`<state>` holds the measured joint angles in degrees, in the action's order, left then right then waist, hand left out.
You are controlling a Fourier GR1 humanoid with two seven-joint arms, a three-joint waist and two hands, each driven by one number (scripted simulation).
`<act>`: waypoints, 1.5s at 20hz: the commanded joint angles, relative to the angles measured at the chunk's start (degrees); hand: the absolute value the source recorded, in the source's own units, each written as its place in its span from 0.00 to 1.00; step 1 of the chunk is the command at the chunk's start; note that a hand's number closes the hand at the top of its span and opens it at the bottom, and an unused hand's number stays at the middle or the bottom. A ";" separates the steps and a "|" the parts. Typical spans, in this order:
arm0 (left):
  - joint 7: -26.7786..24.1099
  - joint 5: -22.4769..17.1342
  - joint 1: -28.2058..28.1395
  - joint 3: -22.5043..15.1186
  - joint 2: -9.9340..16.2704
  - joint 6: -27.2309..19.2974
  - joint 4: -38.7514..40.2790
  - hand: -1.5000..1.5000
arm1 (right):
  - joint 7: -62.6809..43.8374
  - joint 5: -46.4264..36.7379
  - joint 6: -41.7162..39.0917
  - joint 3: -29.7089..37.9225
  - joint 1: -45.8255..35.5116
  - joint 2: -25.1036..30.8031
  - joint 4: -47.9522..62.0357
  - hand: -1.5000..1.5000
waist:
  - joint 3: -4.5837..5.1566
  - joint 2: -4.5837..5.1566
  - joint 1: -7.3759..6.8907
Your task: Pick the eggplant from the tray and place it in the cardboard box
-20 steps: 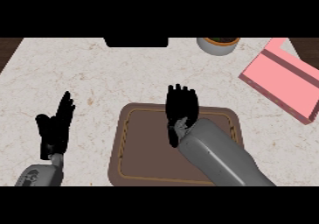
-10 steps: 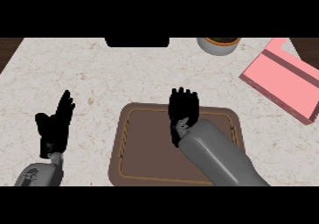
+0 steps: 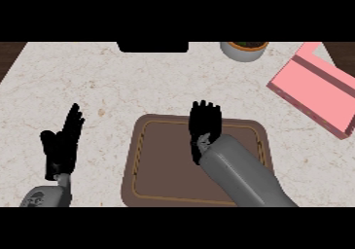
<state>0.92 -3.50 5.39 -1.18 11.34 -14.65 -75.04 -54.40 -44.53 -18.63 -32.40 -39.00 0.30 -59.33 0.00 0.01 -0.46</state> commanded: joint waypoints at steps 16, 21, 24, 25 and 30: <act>3.37 0.96 0.47 3.04 0.65 2.99 -3.51 0.50 | 6.47 -6.01 8.38 -1.96 -0.35 -0.29 1.42 1.00 | -0.01 -0.04 0.12; 0.15 1.23 -4.08 3.04 -0.09 1.99 -2.99 0.50 | 5.46 -4.03 15.45 6.19 9.16 5.87 -6.15 1.00 | -0.03 -0.37 1.04; 0.91 0.48 -0.22 4.07 0.12 3.77 -0.58 0.50 | 5.52 -7.41 15.69 5.85 11.94 6.30 -11.21 1.00 | 0.00 -0.10 0.66; 0.87 0.26 -0.94 4.57 0.88 4.76 -0.84 0.50 | 3.97 -8.28 12.81 4.60 14.15 7.22 -17.28 1.00 | 0.00 -0.16 0.73; 0.75 2.00 2.27 4.08 -1.52 1.60 2.34 0.50 | -2.53 -11.12 6.70 3.10 12.91 8.10 -32.29 1.00 | 0.04 -0.31 1.48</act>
<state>1.53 -2.16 5.28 2.50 10.47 -11.93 -74.82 -52.82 -54.31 -7.32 -28.69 -27.05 6.94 -80.24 0.01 -0.21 0.50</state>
